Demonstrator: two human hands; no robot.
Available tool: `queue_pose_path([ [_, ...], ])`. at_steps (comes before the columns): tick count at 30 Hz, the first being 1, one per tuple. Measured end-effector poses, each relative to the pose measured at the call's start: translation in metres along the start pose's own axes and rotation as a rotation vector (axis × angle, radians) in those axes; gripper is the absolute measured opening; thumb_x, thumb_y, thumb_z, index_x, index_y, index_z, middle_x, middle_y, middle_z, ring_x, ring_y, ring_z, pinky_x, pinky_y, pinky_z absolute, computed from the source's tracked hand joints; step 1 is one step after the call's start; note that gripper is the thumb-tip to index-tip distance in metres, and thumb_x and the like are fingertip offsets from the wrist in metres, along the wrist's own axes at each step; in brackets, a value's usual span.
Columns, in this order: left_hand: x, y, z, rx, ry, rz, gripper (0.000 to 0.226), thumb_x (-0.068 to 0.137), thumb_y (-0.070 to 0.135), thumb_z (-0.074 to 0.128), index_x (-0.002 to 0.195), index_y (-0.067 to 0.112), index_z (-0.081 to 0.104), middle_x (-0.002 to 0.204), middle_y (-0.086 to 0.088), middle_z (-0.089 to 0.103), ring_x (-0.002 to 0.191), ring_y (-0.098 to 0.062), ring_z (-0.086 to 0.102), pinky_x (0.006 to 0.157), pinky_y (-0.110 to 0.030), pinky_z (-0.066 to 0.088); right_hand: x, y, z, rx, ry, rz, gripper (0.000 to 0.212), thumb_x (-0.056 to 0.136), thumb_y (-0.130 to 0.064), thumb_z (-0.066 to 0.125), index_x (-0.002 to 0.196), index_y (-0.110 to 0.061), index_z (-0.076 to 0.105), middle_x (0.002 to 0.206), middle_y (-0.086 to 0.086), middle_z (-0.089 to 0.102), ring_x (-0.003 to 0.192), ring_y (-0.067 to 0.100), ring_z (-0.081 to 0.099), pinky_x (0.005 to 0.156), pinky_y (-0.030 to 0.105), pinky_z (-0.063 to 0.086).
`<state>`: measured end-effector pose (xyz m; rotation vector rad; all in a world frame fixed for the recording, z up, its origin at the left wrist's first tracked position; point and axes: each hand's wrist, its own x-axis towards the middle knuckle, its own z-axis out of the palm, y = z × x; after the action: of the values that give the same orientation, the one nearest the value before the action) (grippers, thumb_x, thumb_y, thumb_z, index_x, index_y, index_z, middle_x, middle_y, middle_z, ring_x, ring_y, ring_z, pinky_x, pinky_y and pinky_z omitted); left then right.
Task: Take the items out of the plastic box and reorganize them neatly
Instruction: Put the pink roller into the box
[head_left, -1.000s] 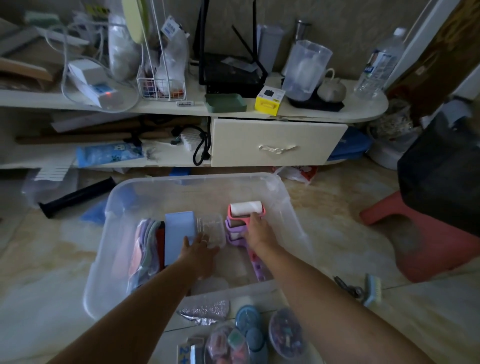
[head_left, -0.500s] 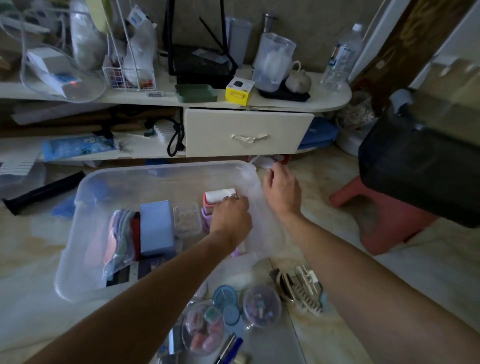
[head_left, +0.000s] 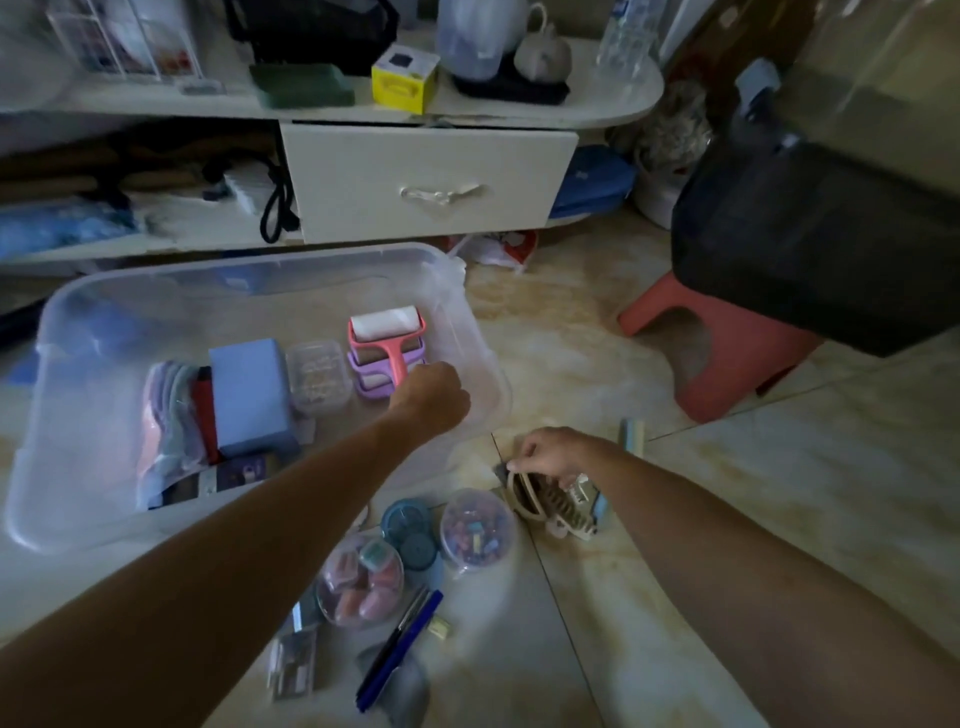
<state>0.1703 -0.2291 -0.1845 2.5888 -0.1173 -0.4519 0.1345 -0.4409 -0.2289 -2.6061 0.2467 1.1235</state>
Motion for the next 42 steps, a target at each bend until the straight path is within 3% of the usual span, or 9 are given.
queue_pose_path([
  [4,0.003,-0.005,0.004,0.013,-0.001,-0.035,0.03,0.089,0.021,0.049,0.106,0.006,0.068,0.106,-0.015,0.067,0.097,-0.033,0.064,0.083,-0.041,0.055,0.007,-0.004,0.023,-0.124,0.008,-0.024,0.078,0.074,-0.073,0.067,0.132,-0.022,0.052,0.127,0.003,0.057,0.099,0.021,0.061,0.083,0.034,0.056],
  [7,0.006,-0.007,0.004,0.031,-0.001,-0.045,0.03,0.09,0.021,0.049,0.108,0.008,0.068,0.107,-0.013,0.067,0.099,-0.031,0.064,0.083,-0.039,0.054,0.016,-0.005,0.033,-0.147,0.056,-0.022,0.065,0.077,-0.056,0.073,0.129,-0.022,0.055,0.123,0.006,0.063,0.101,0.022,0.063,0.088,0.037,0.055],
  [12,0.007,-0.008,0.006,0.045,0.001,-0.04,0.029,0.09,0.021,0.048,0.109,0.011,0.068,0.109,-0.011,0.066,0.1,-0.03,0.063,0.085,-0.039,0.054,0.018,-0.004,0.025,-0.095,0.085,-0.062,0.02,0.088,-0.037,0.065,0.1,-0.022,0.059,0.11,0.006,0.066,0.092,0.022,0.061,0.066,0.027,0.043],
  [19,0.011,-0.01,0.009,0.02,0.028,-0.017,0.027,0.091,0.02,0.049,0.107,0.011,0.068,0.108,-0.012,0.067,0.099,-0.031,0.064,0.085,-0.042,0.054,0.029,-0.003,0.046,0.004,0.187,-0.031,0.046,0.1,-0.039,0.047,0.138,-0.015,0.041,0.126,0.016,0.051,0.106,0.033,0.059,0.082,0.038,0.05],
  [27,0.007,-0.007,0.007,0.03,0.018,-0.003,0.008,0.089,0.02,0.049,0.089,0.023,0.057,0.1,-0.01,0.065,0.098,-0.032,0.065,0.082,-0.041,0.055,0.037,-0.025,0.065,0.046,0.382,0.142,0.045,0.096,-0.039,0.059,0.13,-0.015,0.042,0.127,0.018,0.043,0.114,0.038,0.055,0.077,0.038,0.048],
  [31,0.005,-0.008,0.005,0.017,0.014,-0.004,0.008,0.089,0.02,0.049,0.088,0.023,0.056,0.09,-0.004,0.057,0.098,-0.032,0.065,0.081,-0.041,0.055,0.036,-0.02,0.06,0.121,0.394,0.114,0.036,0.089,-0.037,0.07,0.119,-0.02,0.058,0.119,0.013,0.057,0.106,0.032,0.061,0.085,0.037,0.056],
  [36,0.003,-0.007,0.002,0.003,0.024,0.019,0.008,0.092,0.021,0.047,0.087,0.023,0.054,0.067,0.008,0.039,0.098,-0.031,0.065,0.079,-0.039,0.053,0.02,-0.007,0.025,0.177,0.32,-0.032,0.029,0.087,-0.036,0.073,0.112,-0.023,0.068,0.11,0.004,0.071,0.095,0.023,0.068,0.077,0.027,0.053],
  [40,0.001,-0.003,-0.001,-0.065,0.085,0.017,0.011,0.095,0.02,0.044,0.09,0.022,0.053,0.072,0.005,0.044,0.097,-0.032,0.064,0.083,-0.041,0.053,0.003,0.002,-0.032,0.344,0.322,-0.043,0.031,0.09,-0.044,0.069,0.115,-0.026,0.067,0.101,0.001,0.068,0.077,0.012,0.064,0.054,0.019,0.044],
  [42,0.001,-0.001,-0.002,-0.126,0.146,0.012,0.015,0.097,0.021,0.042,0.097,0.018,0.057,0.084,-0.001,0.051,0.098,-0.032,0.062,0.085,-0.042,0.052,-0.006,0.003,-0.068,0.406,0.433,-0.024,0.03,0.09,-0.044,0.069,0.115,-0.027,0.067,0.101,0.001,0.068,0.076,0.013,0.063,0.056,0.022,0.046],
])
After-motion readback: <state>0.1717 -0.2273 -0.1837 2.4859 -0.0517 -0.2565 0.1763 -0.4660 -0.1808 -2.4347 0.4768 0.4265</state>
